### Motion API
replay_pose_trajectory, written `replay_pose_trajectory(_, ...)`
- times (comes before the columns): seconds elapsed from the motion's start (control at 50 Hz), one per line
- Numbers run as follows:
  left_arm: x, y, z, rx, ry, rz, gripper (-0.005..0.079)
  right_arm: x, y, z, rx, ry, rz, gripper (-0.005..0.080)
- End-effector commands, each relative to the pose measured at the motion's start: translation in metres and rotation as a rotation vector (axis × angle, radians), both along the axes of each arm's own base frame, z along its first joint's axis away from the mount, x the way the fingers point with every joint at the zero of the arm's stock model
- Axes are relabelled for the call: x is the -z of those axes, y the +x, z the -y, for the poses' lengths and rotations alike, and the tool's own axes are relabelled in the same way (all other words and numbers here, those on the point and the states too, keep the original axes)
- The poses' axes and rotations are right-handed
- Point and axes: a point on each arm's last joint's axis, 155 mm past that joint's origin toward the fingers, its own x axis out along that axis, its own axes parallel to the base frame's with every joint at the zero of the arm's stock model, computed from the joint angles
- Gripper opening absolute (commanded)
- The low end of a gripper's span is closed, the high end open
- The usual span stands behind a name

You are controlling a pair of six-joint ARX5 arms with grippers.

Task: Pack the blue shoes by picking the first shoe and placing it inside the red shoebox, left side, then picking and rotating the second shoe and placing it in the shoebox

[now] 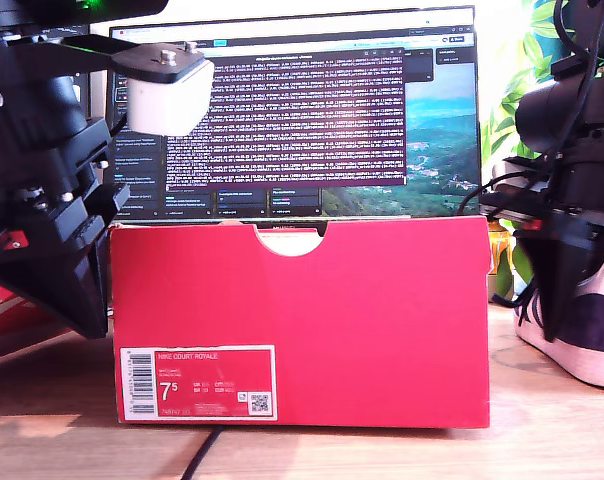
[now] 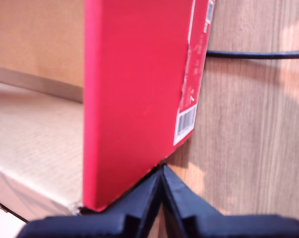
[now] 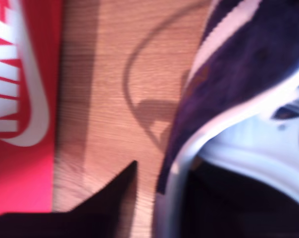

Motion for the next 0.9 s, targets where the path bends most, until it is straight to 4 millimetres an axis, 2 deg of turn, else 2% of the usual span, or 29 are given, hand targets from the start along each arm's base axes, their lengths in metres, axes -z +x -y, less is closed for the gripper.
replay_pose_trajectory(0.0, 0.004, 0.0, 0.0, 0.003, 0.007, -0.003, -0.0019, 0.015, -0.003, -0.011, -0.019, 0.012, -0.02, -0.0013)
replay_pose_trajectory(0.1, 0.004, 0.0, 0.0, 0.002, 0.007, -0.003, -0.0019, 0.007, -0.001, -0.016, -0.015, 0.02, 0.0, -0.0013)
replay_pose_trajectory(0.18, 0.004, 0.0, 0.0, 0.0, 0.005, -0.004, -0.0019, -0.006, -0.003, -0.024, -0.034, 0.027, 0.02, -0.0013)
replay_pose_trajectory(0.26, 0.004, -0.001, 0.001, 0.003, 0.002, -0.008, -0.0019, -0.028, -0.001, -0.036, -0.048, 0.049, 0.071, -0.0013)
replay_pose_trajectory(0.4, 0.005, -0.001, 0.001, 0.0, 0.001, -0.01, -0.0019, -0.077, 0.006, -0.066, -0.065, 0.13, 0.177, -0.0013)
replay_pose_trajectory(0.5, 0.006, -0.002, -0.001, 0.001, 0.008, -0.015, -0.0019, -0.101, 0.004, -0.079, -0.097, 0.145, 0.208, -0.0013)
replay_pose_trajectory(0.66, 0.008, -0.006, -0.001, 0.007, 0.009, -0.034, -0.0019, -0.126, 0.006, -0.09, -0.123, 0.157, 0.241, -0.0013)
replay_pose_trajectory(0.88, 0.008, -0.006, 0.0, 0.008, 0.008, -0.035, -0.0019, -0.155, 0.012, -0.095, -0.13, 0.18, 0.282, -0.0013)
